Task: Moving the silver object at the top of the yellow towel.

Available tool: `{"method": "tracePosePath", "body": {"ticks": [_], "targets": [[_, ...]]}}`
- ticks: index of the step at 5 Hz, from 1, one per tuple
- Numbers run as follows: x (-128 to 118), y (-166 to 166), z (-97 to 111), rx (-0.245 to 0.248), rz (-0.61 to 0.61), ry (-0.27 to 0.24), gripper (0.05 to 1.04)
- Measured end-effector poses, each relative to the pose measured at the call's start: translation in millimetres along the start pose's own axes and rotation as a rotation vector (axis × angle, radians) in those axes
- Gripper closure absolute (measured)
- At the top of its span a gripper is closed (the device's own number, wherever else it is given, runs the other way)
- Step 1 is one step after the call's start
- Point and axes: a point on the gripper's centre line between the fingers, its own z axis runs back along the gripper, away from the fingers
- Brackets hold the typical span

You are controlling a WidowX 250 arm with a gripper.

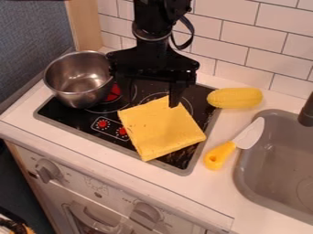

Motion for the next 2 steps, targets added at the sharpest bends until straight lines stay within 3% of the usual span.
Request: {"method": "tracePosePath", "body": {"ticks": [1,2], "targets": [[-3.0,0.8,-5.7,0.014,-0.012,0.021,0.084],[11.9,25.3,-5.7,0.077,-0.013,0.013,0.084]]}}
